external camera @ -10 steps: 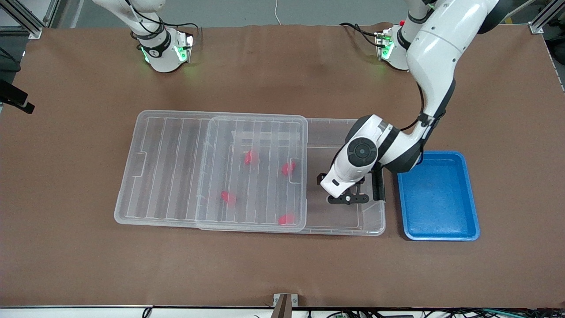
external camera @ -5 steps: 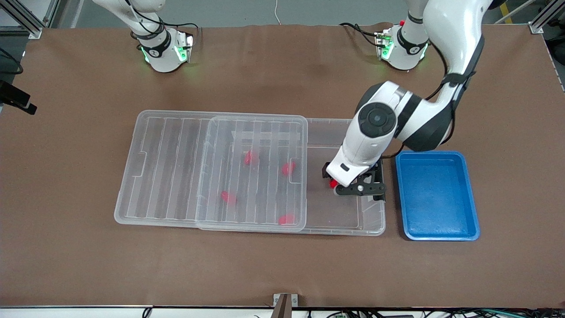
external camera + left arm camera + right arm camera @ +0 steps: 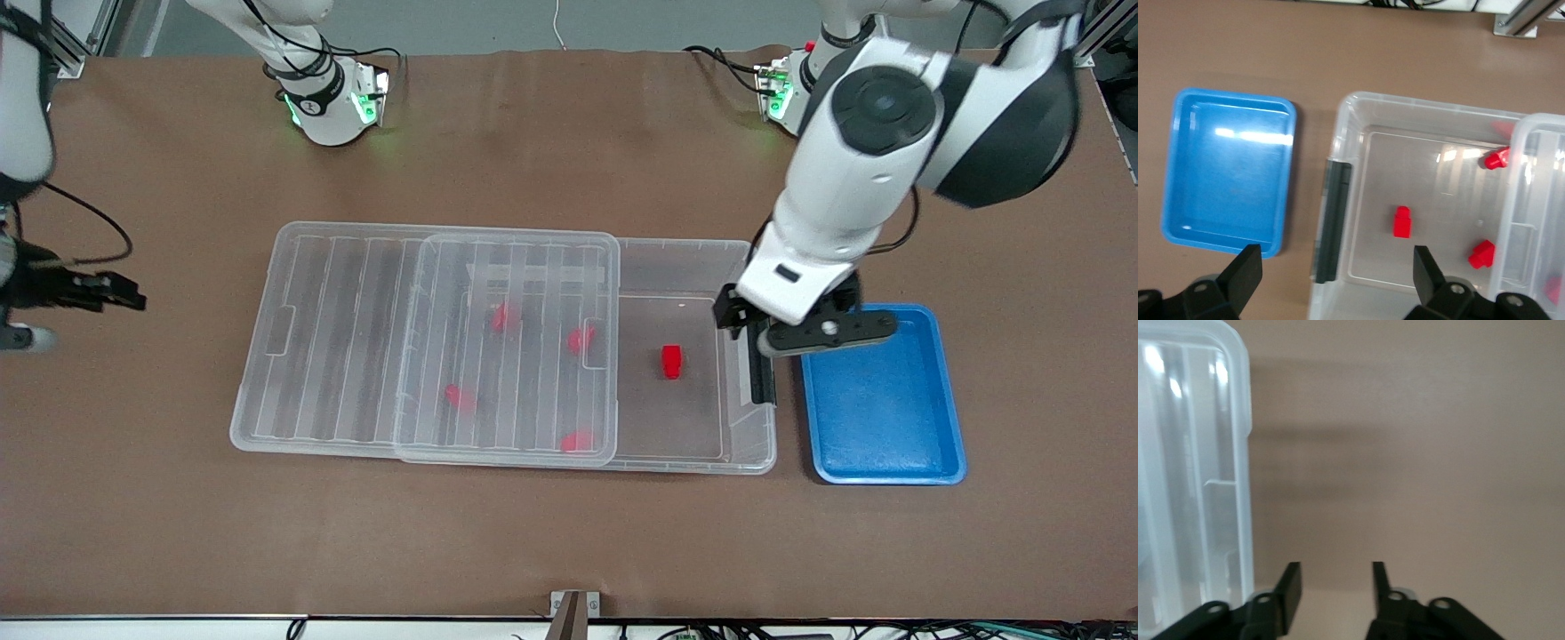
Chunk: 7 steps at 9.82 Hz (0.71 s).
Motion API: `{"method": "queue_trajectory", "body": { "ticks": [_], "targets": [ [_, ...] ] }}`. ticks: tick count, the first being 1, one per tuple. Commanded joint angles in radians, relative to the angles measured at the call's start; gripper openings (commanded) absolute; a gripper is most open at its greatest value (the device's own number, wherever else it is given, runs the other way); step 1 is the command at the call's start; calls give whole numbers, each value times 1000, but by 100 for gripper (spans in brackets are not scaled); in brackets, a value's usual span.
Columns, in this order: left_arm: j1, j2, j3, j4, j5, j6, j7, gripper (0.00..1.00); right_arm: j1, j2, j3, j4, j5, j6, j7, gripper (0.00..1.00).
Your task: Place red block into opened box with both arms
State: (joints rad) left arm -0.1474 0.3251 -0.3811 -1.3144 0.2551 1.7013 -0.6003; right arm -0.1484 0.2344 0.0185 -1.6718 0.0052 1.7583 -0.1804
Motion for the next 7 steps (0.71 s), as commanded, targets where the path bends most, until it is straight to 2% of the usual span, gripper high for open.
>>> {"method": "queue_trajectory", "body": {
  "ticks": [1,4,5,7],
  "targets": [
    [40,-70,-1,-31,0,-63,78,100,26,-9,14,-156,16,148,-17,0],
    [167,-179,10,-40,-104,-136,251,100,27,-7,52,-265,80,265,-17,0],
    [186,-216,57,-49,-153,-161,319,100,26,-9,52,-275,94,268,-17,0],
    [146,-299,207,-115,-224,-204,396,100,41,-9,52,-275,117,268,-17,0]
  ]
}}
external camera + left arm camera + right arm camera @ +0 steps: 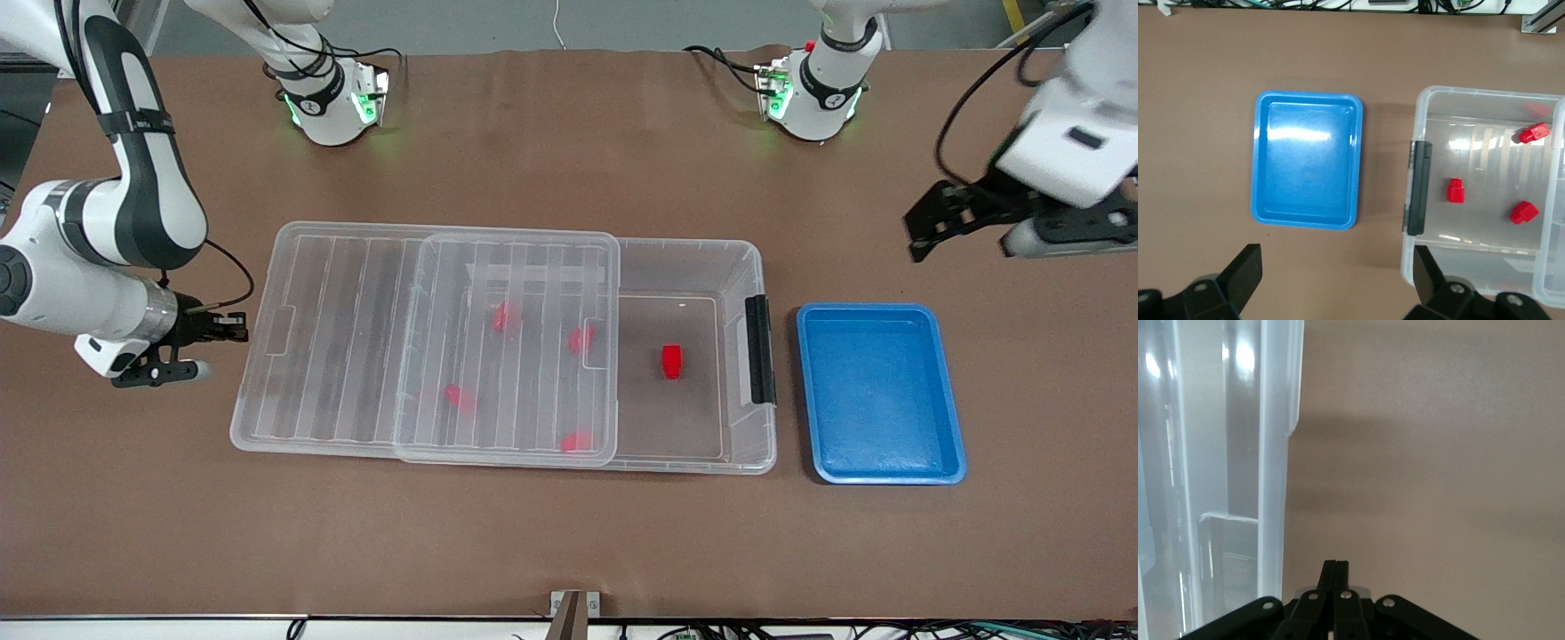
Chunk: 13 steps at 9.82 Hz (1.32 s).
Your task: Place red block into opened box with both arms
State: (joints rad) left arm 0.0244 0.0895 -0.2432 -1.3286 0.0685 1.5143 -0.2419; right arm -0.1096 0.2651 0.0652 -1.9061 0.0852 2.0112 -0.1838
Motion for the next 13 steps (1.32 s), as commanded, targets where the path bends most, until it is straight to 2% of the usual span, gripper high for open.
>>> {"method": "queue_trajectory", "body": {
  "ticks": [1,3,8,13],
  "targets": [
    [-47,-92,131,-124,-50,-35,85,100,7,-38,5,-41,63,14,-14,0],
    [-50,-119,176,-135,-73,-92,127,100,22,-40,7,-39,122,8,-9,0],
    [-50,-120,165,-136,-84,-108,142,100,117,-24,7,-27,197,15,0,0],
    [-49,-229,165,-291,-82,-39,144,100,249,32,5,53,206,20,168,0]
  ]
}}
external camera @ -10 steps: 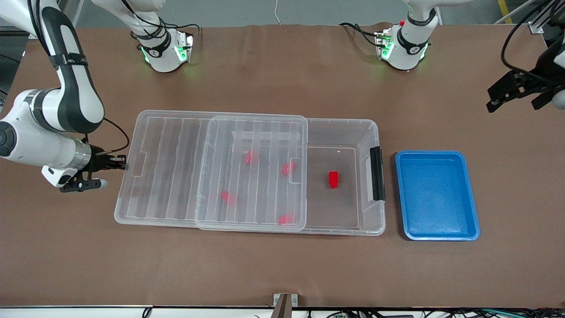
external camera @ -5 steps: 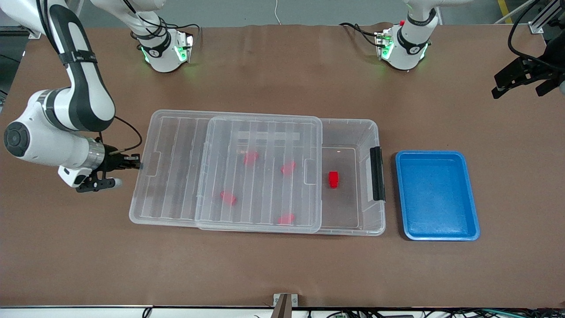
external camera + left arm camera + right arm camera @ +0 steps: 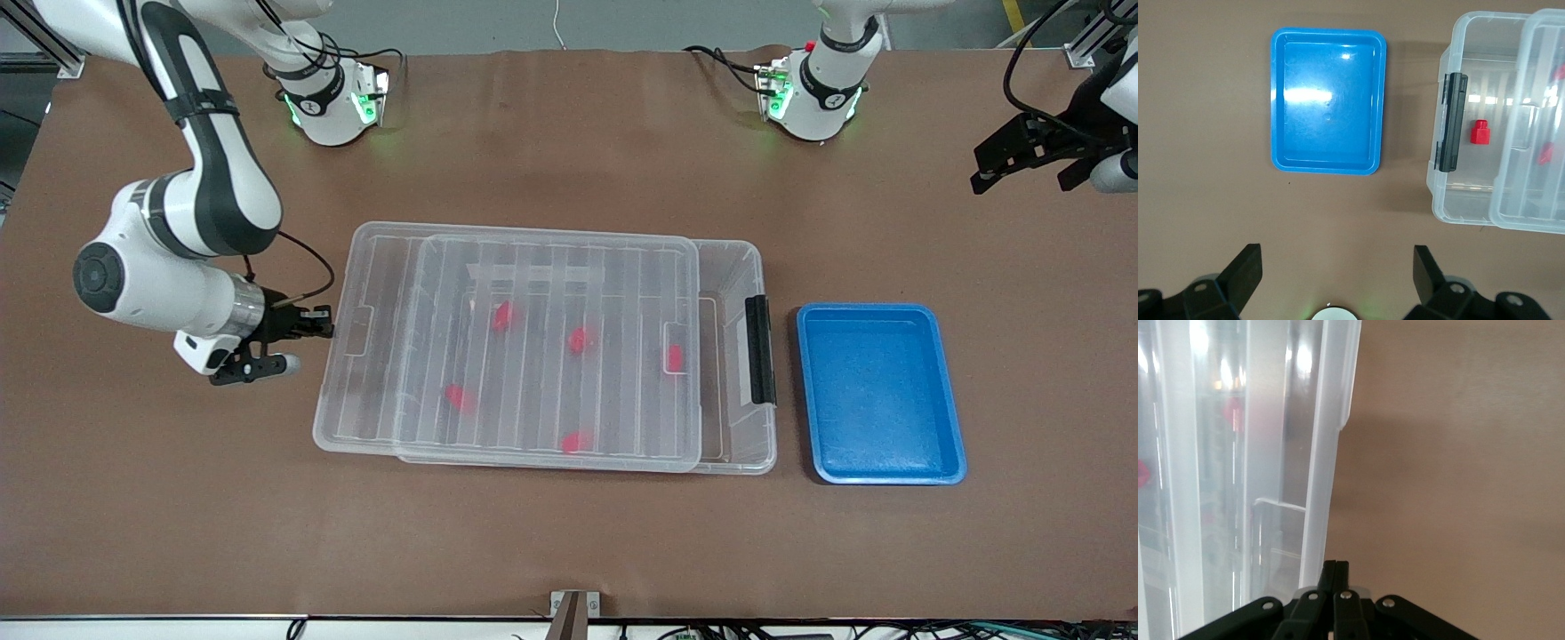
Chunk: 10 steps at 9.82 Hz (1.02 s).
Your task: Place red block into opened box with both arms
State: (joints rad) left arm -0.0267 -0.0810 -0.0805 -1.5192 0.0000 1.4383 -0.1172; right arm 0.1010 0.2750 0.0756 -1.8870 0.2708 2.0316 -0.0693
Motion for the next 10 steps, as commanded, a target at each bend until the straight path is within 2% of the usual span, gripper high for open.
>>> {"method": "queue_trajectory", "body": {
  "ticks": [1,8,9,10],
  "targets": [
    [-2,-60,2,-96,-8,36,19,100,54,36,-5,51,21,-1,71,0],
    [5,-60,-2,-76,-12,13,60,100,80,44,-7,57,8,9,112,0],
    [5,-56,-1,-75,-11,11,60,100,69,33,-14,54,4,3,114,15],
    [4,-51,-1,-66,-5,11,57,100,34,-9,-34,57,-20,-40,115,90]
  ]
}}
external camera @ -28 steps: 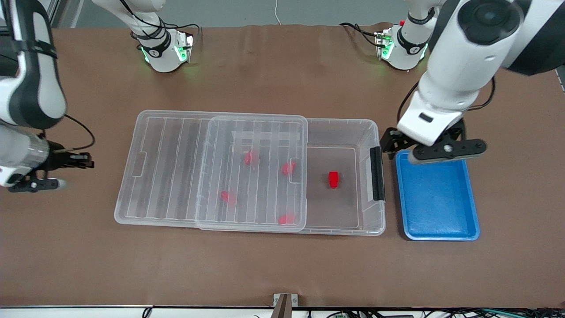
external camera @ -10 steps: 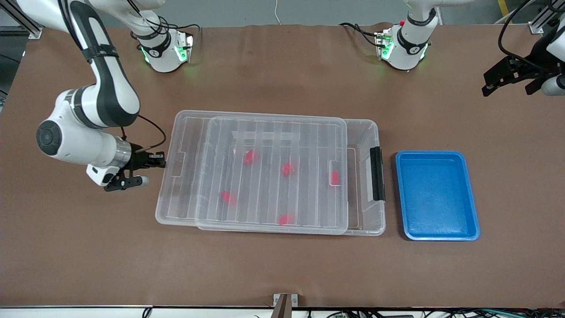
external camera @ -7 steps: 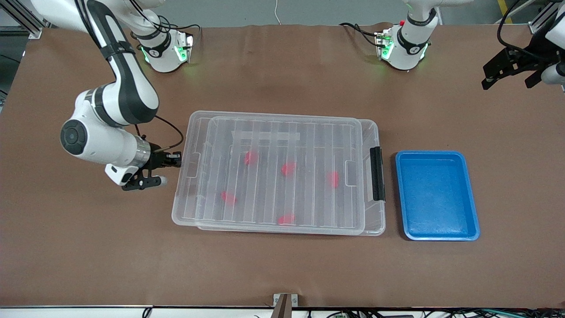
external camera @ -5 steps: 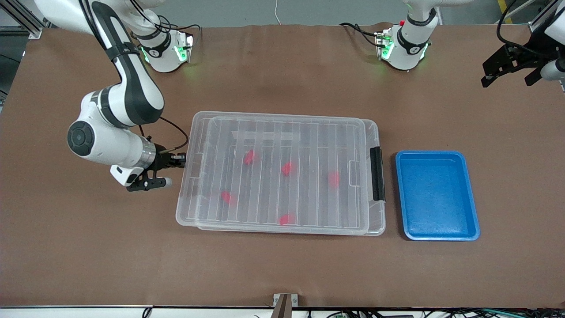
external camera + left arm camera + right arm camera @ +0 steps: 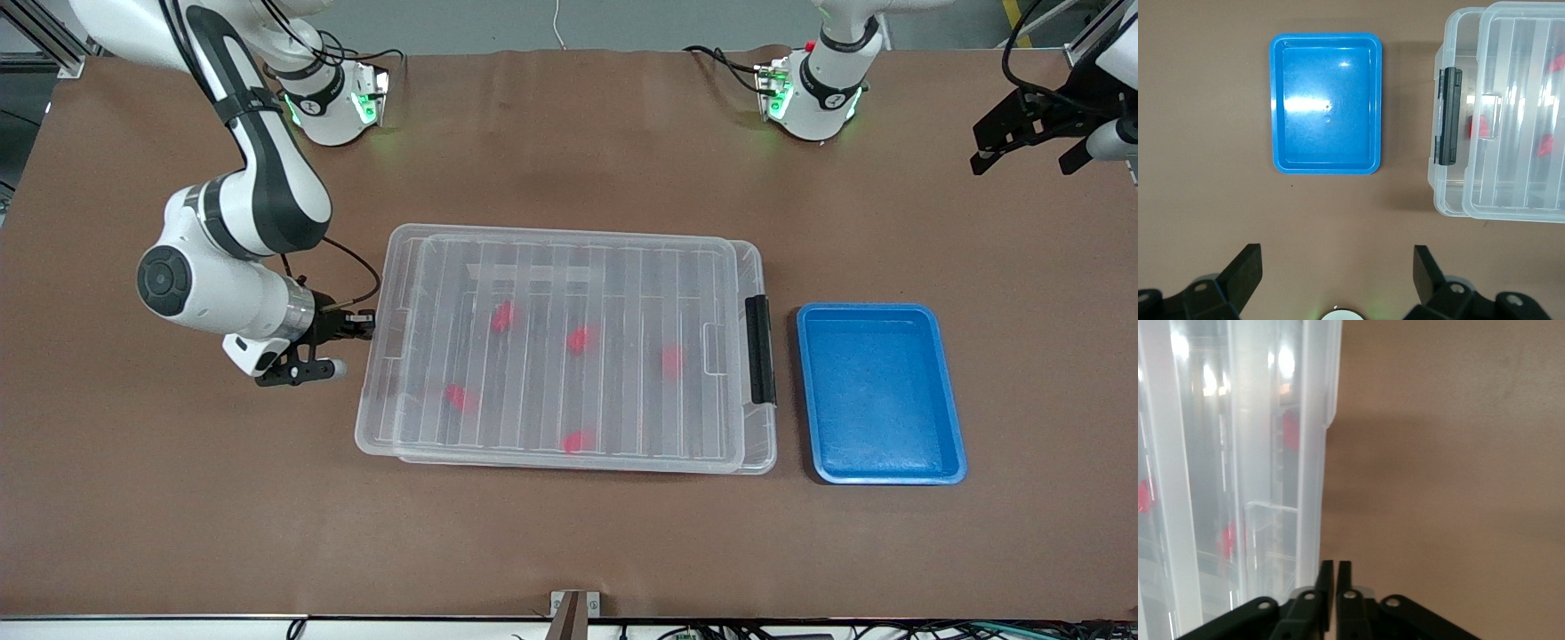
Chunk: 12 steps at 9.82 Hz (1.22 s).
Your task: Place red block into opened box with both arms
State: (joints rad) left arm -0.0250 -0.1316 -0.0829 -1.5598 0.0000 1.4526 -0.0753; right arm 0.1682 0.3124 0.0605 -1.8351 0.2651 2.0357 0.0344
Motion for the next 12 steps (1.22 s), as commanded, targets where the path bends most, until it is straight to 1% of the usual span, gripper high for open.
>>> {"method": "queue_trajectory", "body": {
  "ticks": [1,2,3,4,6,7,8,9,11,12],
  "targets": [
    [2,0,2,-22,-3,-3,16,100,-51,-105,-25,31,-92,-89,22,100],
    [-1,3,0,-16,2,-3,14,100,-71,-151,-25,78,-209,-177,69,100],
    [-1,4,-1,-16,2,-3,14,100,-81,-180,-25,138,-261,-289,126,100],
    [-1,4,-1,-16,2,-3,15,100,-85,-220,-27,181,-277,-392,169,100],
    [-3,12,-3,-16,2,-3,16,100,-148,-330,-24,181,-279,-472,182,100],
    [-4,15,-3,-16,2,-3,16,100,-167,-363,-24,181,-279,-506,176,100],
    [-4,16,-3,-16,2,-3,16,100,-206,-374,-24,181,-267,-523,168,100],
    [-4,17,-3,-16,2,-3,16,100,-220,-371,-24,200,-273,-522,139,100],
    [-4,17,-3,-16,2,-3,16,100,-237,-354,-24,287,-280,-528,171,100],
    [-6,18,-3,-16,2,-3,16,100,-245,-354,-24,290,-277,-529,170,100]
  ]
}}
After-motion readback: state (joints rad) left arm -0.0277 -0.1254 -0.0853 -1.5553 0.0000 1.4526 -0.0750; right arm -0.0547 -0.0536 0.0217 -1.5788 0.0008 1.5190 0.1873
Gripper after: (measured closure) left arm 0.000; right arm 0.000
